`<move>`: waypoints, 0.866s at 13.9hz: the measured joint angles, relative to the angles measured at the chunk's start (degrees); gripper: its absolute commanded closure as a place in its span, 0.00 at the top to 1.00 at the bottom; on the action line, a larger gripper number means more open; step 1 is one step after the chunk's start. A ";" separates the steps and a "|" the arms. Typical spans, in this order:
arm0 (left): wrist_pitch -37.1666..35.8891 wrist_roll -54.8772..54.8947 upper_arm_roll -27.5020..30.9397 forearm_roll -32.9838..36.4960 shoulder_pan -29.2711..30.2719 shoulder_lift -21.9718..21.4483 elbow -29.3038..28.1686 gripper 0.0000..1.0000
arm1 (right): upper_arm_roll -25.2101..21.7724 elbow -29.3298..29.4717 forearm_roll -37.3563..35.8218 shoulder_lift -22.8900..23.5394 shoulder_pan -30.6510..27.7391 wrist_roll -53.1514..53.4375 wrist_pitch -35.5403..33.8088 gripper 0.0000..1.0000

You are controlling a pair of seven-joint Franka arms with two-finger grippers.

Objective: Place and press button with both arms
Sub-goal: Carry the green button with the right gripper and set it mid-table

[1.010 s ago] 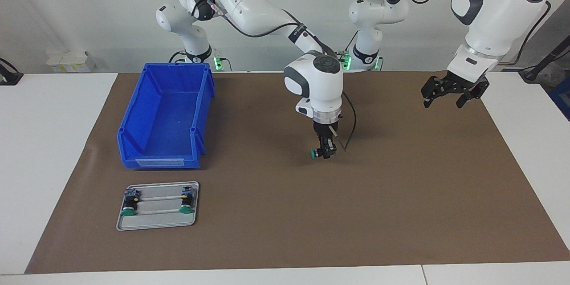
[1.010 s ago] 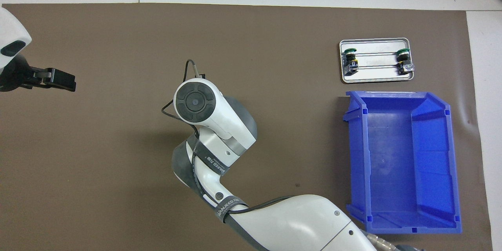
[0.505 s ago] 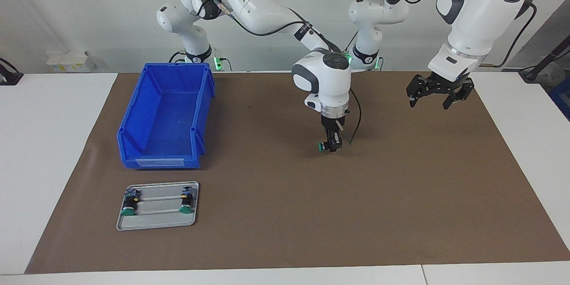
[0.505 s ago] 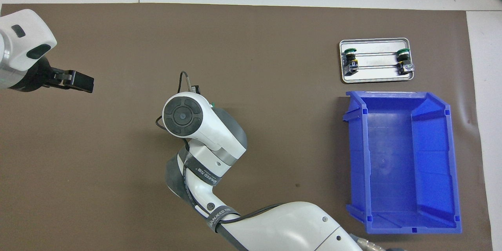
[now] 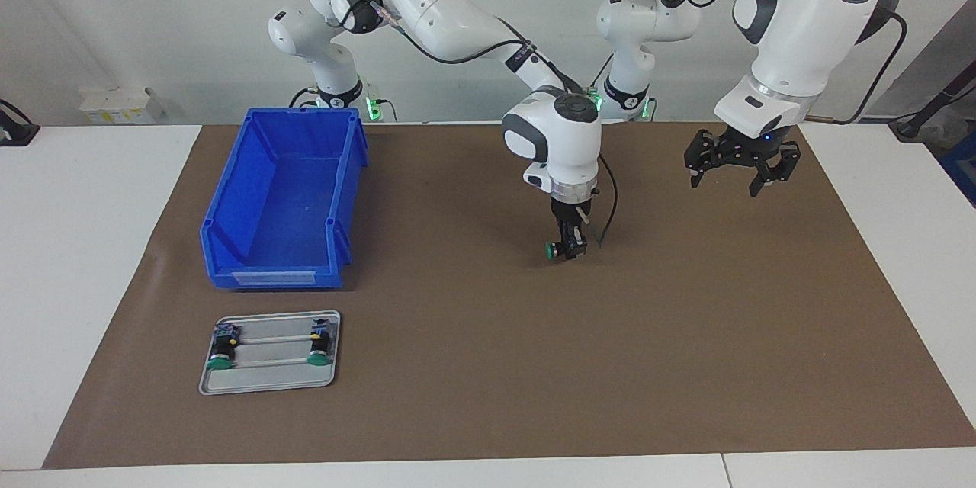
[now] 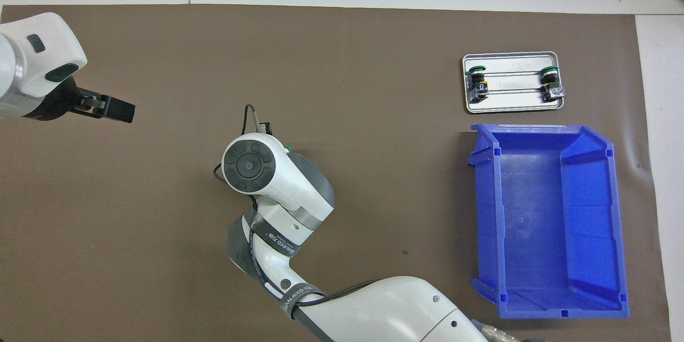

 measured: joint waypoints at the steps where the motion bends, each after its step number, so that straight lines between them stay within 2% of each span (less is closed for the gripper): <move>1: 1.22 1.06 0.00 0.00 -0.05 -0.16 -0.81 1.00 | 0.00 -0.29 0.00 0.01 0.27 0.00 0.13 0.32; 3: 5.26 4.21 0.02 0.00 -0.06 -0.69 -3.23 1.00 | 0.00 -0.91 0.00 0.01 0.90 0.00 0.28 0.35; 4: 7.06 6.61 0.02 0.00 -0.06 -1.03 -4.65 1.00 | 0.00 -1.23 0.00 0.02 1.08 0.00 0.34 0.41; 5: 8.15 9.54 0.04 0.00 -0.07 -1.47 -5.93 1.00 | 0.00 -1.57 -0.01 0.01 1.13 0.00 0.67 0.58; 6: 8.56 13.01 0.09 0.00 -0.07 -1.90 -6.88 1.00 | 0.00 -1.96 -0.01 0.02 1.12 0.00 1.33 0.86; 7: 8.77 16.79 0.18 0.00 -0.06 -2.28 -7.59 1.00 | 0.00 -2.31 -0.01 0.02 1.10 0.00 2.11 1.00; 12: 10.33 31.99 0.27 0.00 -0.09 -3.24 -8.89 1.00 | -0.34 -2.27 -0.12 -0.66 0.46 -2.64 2.96 1.00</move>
